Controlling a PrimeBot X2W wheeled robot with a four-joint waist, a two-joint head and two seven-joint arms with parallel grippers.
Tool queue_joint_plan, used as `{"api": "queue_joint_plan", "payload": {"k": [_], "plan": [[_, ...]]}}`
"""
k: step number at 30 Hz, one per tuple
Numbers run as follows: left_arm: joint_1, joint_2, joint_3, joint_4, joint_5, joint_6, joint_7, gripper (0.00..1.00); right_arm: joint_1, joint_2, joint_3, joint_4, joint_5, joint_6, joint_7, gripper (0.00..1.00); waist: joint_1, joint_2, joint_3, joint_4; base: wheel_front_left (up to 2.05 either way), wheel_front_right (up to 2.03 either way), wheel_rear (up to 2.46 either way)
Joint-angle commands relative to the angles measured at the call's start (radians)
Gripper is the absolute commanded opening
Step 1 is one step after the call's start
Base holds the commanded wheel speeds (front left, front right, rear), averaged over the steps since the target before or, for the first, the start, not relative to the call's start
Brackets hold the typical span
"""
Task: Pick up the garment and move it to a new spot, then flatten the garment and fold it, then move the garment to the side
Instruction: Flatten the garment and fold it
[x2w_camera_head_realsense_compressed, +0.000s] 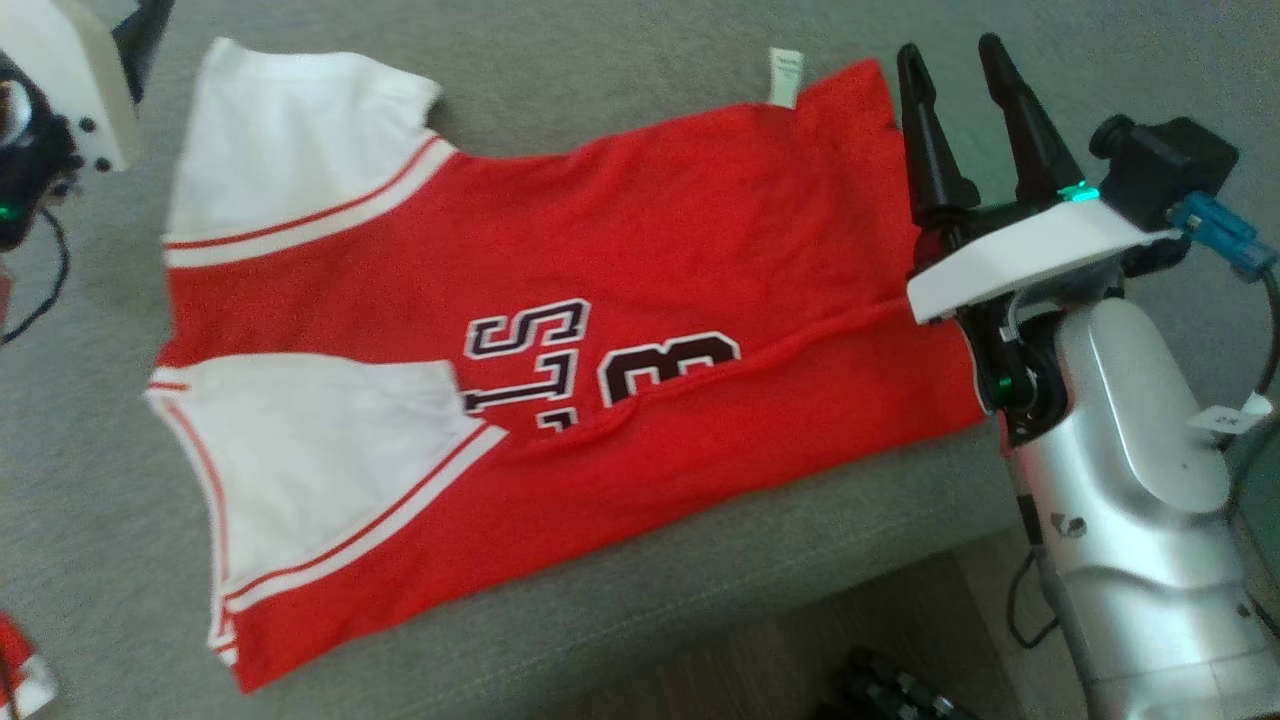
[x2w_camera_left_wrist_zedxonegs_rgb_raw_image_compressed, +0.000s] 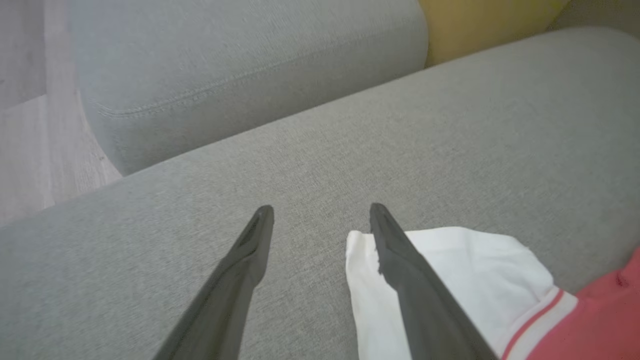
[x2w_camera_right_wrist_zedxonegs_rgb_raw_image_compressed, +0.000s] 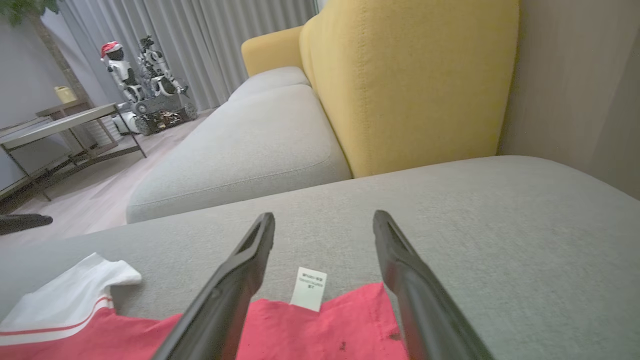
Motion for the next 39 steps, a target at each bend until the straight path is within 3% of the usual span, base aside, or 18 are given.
{"api": "queue_joint_plan", "payload": {"k": [1,7,14,15,16,27,39], "plan": [[-0.049,0.06,0.006,-0.01,-0.001,-0.006,0.015,1.0,-0.023,0.008,0.023,-0.022,0.018,0.007,-0.017,1.0,-0.0003,0.0,0.055,-0.06,0.0,0.0,0.0],[-0.087,0.111,-0.1,0.031,-0.014,-0.006,0.042,1.0,-0.044,0.008,0.045,0.008,0.046,0.007,-0.047,1.0,-0.0003,0.0,0.074,-0.088,0.0,0.0,0.0],[-0.102,0.124,-0.172,0.07,-0.059,-0.006,0.027,1.0,-0.053,0.008,0.043,0.035,0.048,0.007,-0.063,1.0,-0.0003,0.0,0.08,-0.089,0.0,0.0,0.0],[-0.103,0.122,-0.18,0.075,-0.068,-0.006,0.028,0.44,-0.055,0.008,0.04,0.037,0.046,0.007,-0.064,1.0,-0.0003,0.0,0.081,-0.086,0.0,0.0,0.0],[-0.105,0.119,-0.189,0.077,-0.076,-0.006,0.027,0.0,-0.056,0.008,0.036,0.04,0.043,0.007,-0.064,1.0,-0.0003,0.0,0.081,-0.08,0.0,0.0,0.0],[-0.096,0.053,-0.23,0.079,-0.147,-0.006,-0.135,0.0,-0.074,0.004,-0.046,0.098,-0.01,0.007,0.004,1.0,-0.0003,0.0,0.011,0.035,0.0,0.0,0.0],[0.017,0.013,-0.26,-0.055,-0.217,-0.006,-0.292,0.0,-0.101,-0.124,-0.081,0.131,0.014,0.007,0.204,1.0,-0.0003,0.0,-0.067,0.178,0.0,0.0,0.0]]}}
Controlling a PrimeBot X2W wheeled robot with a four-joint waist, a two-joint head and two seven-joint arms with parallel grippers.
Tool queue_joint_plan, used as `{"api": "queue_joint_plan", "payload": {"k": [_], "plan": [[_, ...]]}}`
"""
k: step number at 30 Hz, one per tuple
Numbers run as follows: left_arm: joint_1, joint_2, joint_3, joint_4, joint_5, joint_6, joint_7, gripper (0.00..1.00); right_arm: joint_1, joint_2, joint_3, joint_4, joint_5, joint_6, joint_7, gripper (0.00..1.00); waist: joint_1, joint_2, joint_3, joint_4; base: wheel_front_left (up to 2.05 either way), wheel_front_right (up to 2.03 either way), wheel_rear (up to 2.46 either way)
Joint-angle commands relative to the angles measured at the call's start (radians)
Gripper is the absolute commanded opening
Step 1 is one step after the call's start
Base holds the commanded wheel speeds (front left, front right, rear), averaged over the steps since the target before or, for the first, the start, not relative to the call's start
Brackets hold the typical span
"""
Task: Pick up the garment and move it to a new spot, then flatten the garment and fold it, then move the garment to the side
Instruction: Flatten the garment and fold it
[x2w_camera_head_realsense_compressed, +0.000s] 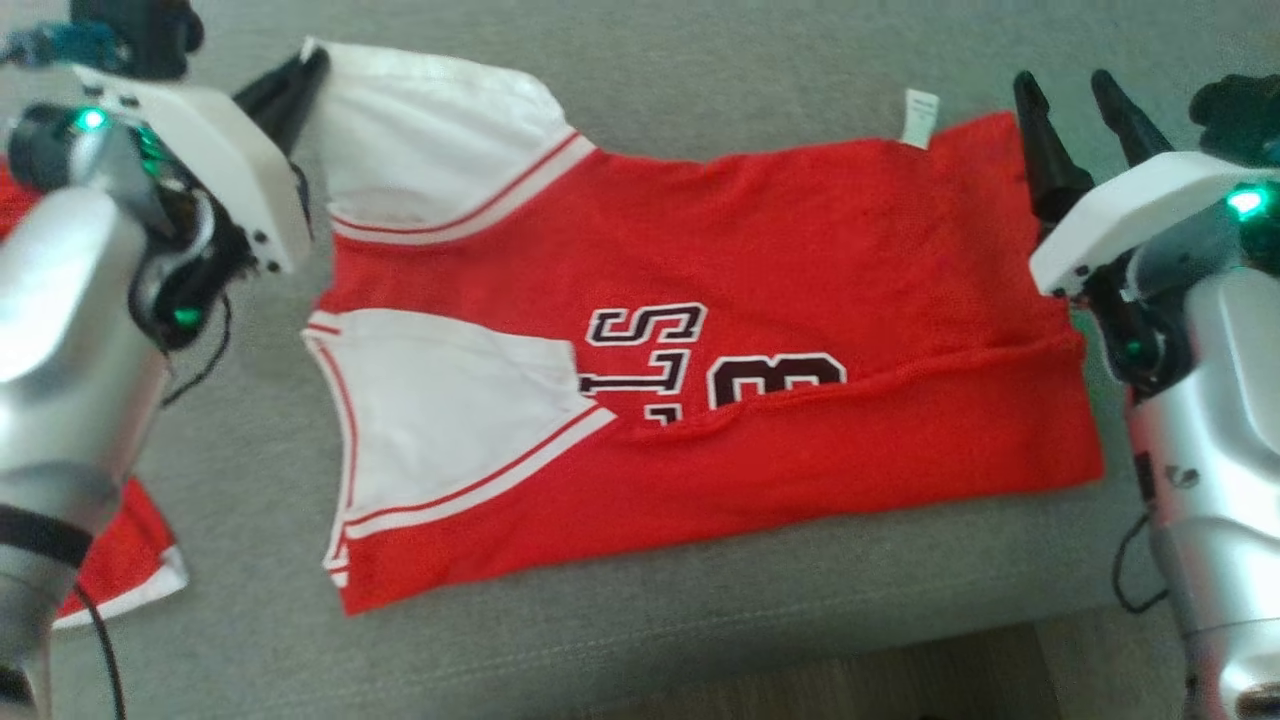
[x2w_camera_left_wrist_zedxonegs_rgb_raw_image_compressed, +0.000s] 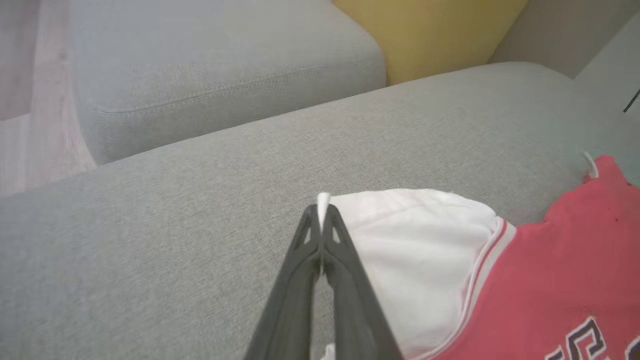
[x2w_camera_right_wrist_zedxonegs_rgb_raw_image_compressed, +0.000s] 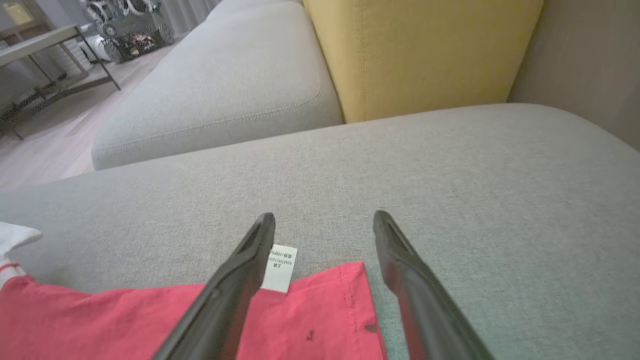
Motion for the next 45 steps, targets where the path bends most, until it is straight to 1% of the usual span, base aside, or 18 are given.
{"api": "queue_joint_plan", "payload": {"k": [1,5,11,18,28,32,35,36,37,38,43,45], "plan": [[-0.027,0.037,0.039,-0.032,-0.004,0.001,-0.014,0.0,-0.024,-0.01,0.016,-0.027,0.009,0.007,0.013,1.0,0.0,0.0,-0.028,0.033,0.0,0.0,0.0],[0.018,0.036,0.045,-0.083,-0.016,0.009,-0.051,0.0,-0.026,-0.069,0.023,0.004,0.034,0.007,0.085,1.0,0.0,0.0,-0.049,0.064,0.0,0.0,0.0],[0.068,0.035,0.05,-0.182,-0.03,0.033,-0.077,0.0,-0.026,-0.153,0.059,0.051,0.045,0.007,0.153,1.0,0.0,0.0,-0.048,0.105,0.0,0.0,0.0],[0.1,0.042,0.04,-0.291,-0.027,0.065,-0.068,0.0,-0.059,-0.21,0.109,0.117,0.061,0.007,0.186,1.0,0.0,0.0,-0.01,0.135,0.0,0.0,0.0],[0.098,0.055,0.03,-0.361,-0.021,0.082,-0.047,0.0,-0.134,-0.213,0.122,0.246,0.036,0.007,0.19,1.0,0.0,0.0,0.035,0.151,0.0,0.0,0.0],[0.096,0.057,0.03,-0.371,-0.021,0.088,-0.044,0.0,-0.148,-0.197,0.112,0.298,0.05,0.007,0.202,1.0,0.0,0.0,0.04,0.155,0.0,0.0,0.0],[0.095,0.06,0.03,-0.378,-0.021,0.092,-0.042,0.0,-0.155,-0.19,0.124,0.319,0.056,0.007,0.207,1.0,0.0,0.0,0.043,0.155,0.0,0.0,0.0],[0.096,0.059,0.029,-0.378,-0.021,0.093,-0.043,0.0,-0.154,-0.188,0.132,0.325,0.062,0.007,0.213,0.96,0.0,0.0,0.043,0.156,0.0,0.0,0.0],[0.097,0.058,0.028,-0.378,-0.021,0.095,-0.043,0.0,-0.152,-0.187,0.139,0.329,0.069,0.007,0.217,0.17,0.0,0.0,0.041,0.156,0.0,0.0,0.0],[0.098,0.057,0.027,-0.377,-0.021,0.096,-0.043,0.0,-0.151,-0.188,0.145,0.331,0.076,0.007,0.217,0.0,0.0,0.0,0.039,0.156,0.0,0.0,0.0],[0.099,0.062,0.027,-0.369,-0.023,0.099,-0.041,0.0,-0.158,-0.2,0.164,0.328,0.085,0.007,0.185,0.0,0.0,0.0,0.036,0.151,0.0,0.0,0.0],[0.096,0.065,0.03,-0.361,-0.024,0.101,-0.04,0.0,-0.165,-0.208,0.169,0.324,0.084,0.007,0.145,0.0,0.0,0.0,0.034,0.15,0.0,0.0,0.0]]}}
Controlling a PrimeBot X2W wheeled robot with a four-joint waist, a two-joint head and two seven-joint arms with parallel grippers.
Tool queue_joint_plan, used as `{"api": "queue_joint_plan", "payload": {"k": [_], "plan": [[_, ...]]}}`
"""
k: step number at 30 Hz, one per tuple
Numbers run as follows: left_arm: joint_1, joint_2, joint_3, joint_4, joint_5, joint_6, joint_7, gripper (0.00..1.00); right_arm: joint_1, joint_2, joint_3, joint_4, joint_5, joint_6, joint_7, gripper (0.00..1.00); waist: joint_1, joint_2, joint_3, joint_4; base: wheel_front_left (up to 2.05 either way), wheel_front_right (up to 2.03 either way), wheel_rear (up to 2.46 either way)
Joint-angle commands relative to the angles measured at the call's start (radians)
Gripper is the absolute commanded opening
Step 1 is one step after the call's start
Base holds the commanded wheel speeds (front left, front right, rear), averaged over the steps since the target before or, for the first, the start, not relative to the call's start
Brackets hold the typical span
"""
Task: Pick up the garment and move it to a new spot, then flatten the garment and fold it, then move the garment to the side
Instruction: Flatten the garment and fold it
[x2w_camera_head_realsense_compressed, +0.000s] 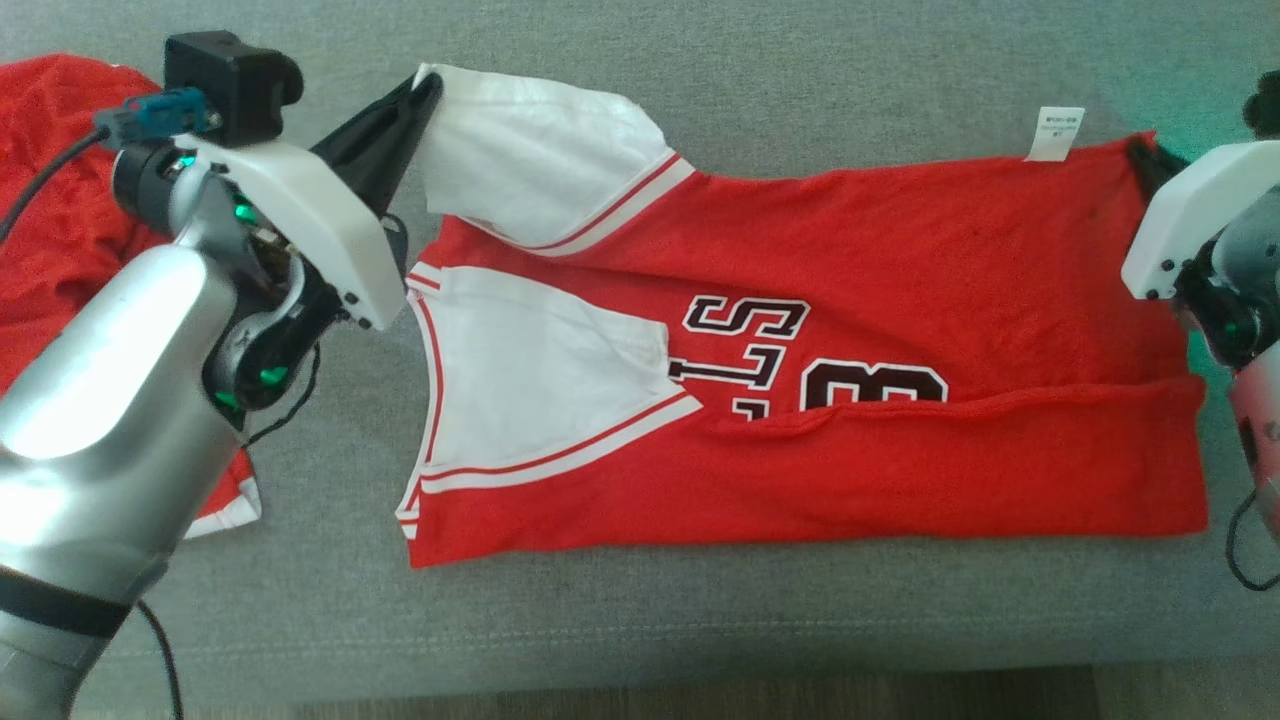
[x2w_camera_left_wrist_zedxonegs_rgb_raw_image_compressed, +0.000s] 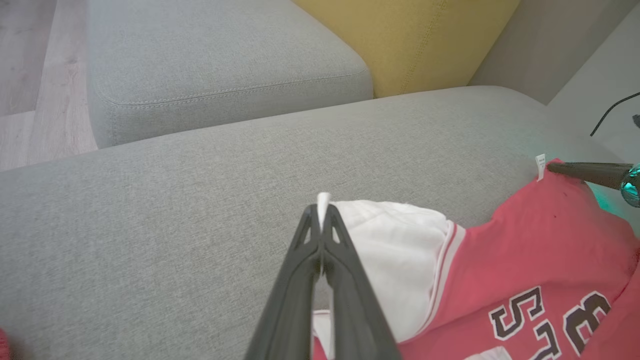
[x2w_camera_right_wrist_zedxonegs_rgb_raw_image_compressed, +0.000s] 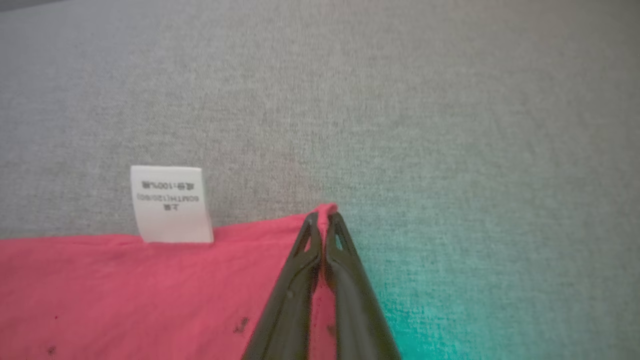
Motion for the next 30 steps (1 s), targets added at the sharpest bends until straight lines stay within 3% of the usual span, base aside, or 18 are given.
{"api": "queue_joint_plan", "payload": {"k": [1,15,25,30], "plan": [[-0.037,0.049,0.046,-0.016,-0.002,0.006,0.0,0.0,-0.014,-0.015,0.011,-0.022,0.003,0.007,-0.027,0.0,0.0,-0.0001,-0.002,-0.001,0.0,0.0,0.0],[-0.121,0.027,0.097,0.116,0.008,0.027,-0.086,0.0,-0.096,-0.003,-0.041,0.056,-0.057,0.007,-0.271,0.0,0.0,-0.0001,0.016,-0.023,0.0,0.0,0.0],[-0.233,-0.029,0.091,0.296,0.061,0.01,-0.184,0.0,-0.155,0.034,-0.068,0.144,-0.104,0.007,-0.381,0.0,0.0,-0.0001,0.011,-0.044,0.0,0.0,0.0],[-0.239,-0.046,0.062,0.357,0.077,-0.022,-0.204,0.0,-0.155,0.041,-0.063,0.179,-0.103,0.007,-0.405,0.0,0.0,-0.0001,0.0,-0.041,0.0,0.0,0.0]]}}
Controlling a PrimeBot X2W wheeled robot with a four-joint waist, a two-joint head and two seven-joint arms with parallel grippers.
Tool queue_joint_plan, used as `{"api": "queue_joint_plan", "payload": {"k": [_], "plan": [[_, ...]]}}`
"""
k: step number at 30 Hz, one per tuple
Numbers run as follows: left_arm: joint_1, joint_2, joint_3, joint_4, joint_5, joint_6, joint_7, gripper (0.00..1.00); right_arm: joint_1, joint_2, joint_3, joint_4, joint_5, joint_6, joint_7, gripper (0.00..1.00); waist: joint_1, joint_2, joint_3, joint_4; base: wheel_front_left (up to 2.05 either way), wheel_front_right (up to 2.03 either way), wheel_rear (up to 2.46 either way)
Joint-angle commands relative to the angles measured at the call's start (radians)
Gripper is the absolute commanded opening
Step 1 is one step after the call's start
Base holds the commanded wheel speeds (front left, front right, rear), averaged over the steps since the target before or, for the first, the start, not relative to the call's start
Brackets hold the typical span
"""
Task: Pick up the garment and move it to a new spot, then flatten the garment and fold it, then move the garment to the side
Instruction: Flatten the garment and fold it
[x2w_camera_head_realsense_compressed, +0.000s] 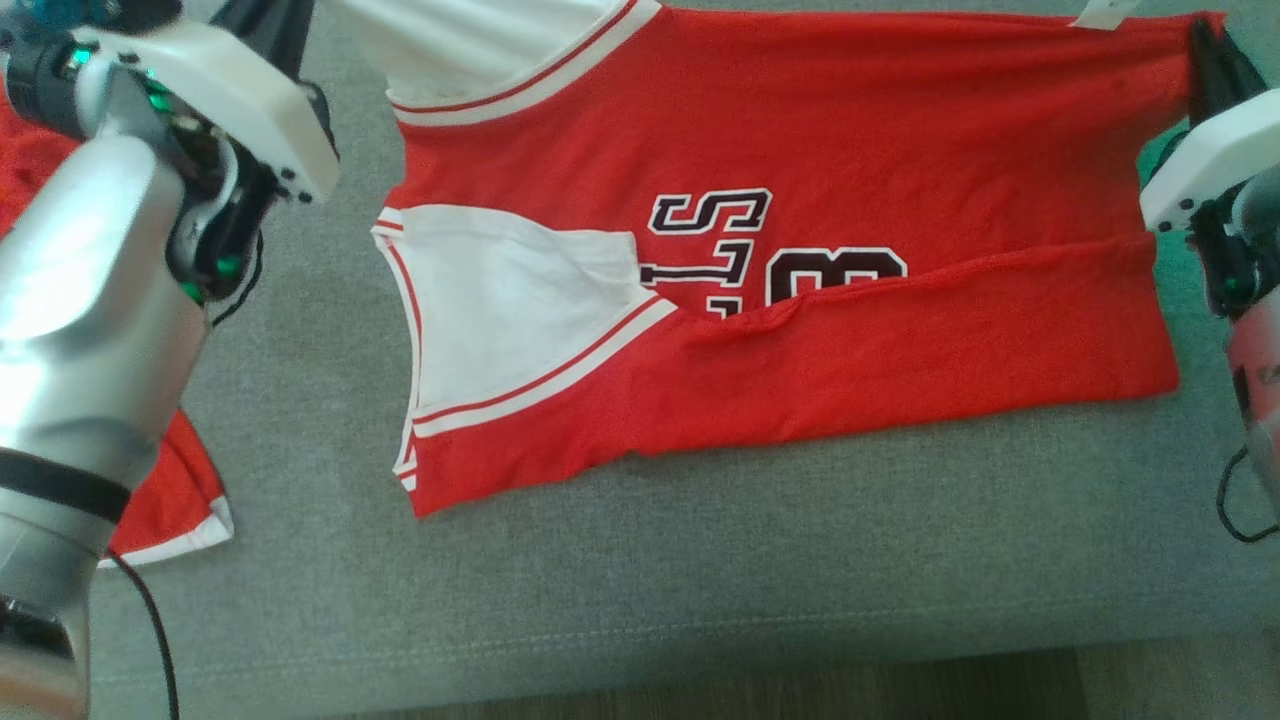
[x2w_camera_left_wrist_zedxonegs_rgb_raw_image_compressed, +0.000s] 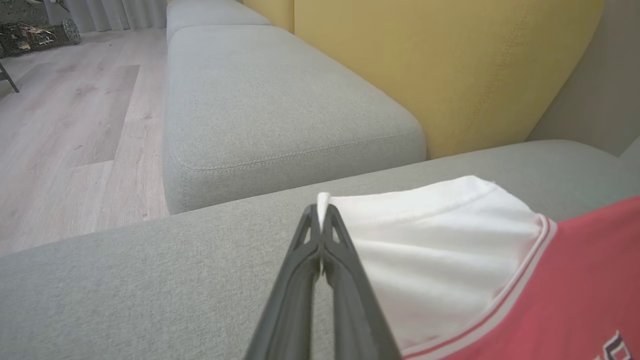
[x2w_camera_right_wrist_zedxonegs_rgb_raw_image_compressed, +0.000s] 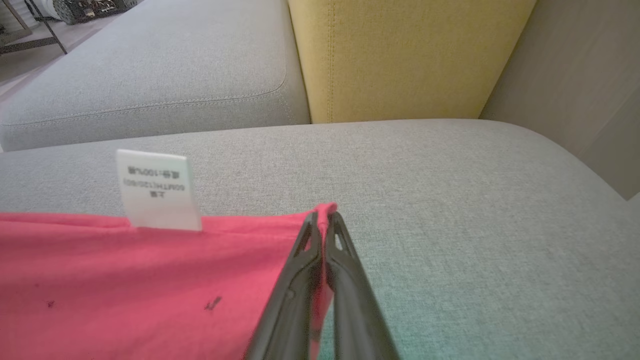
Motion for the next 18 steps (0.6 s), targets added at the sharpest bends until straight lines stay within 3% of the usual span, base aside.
{"api": "queue_joint_plan", "payload": {"k": [1,9,18], "plan": [[-0.042,0.044,0.023,0.0,0.02,-0.009,-0.017,0.0,-0.009,-0.009,0.007,-0.013,0.003,0.007,-0.023,0.0,0.0,-0.0001,-0.008,0.004,0.0,0.0,0.0],[0.049,0.067,-0.066,-0.02,0.04,-0.055,0.002,0.0,0.073,-0.029,0.049,-0.017,0.066,0.007,-0.029,0.0,0.0,-0.0001,-0.084,0.023,0.0,0.0,0.0],[0.17,0.131,-0.113,-0.146,0.03,-0.054,0.051,0.0,0.222,-0.103,0.162,-0.132,0.201,0.007,0.104,0.0,0.0,-0.0001,-0.172,0.036,0.0,0.0,0.0]]}}
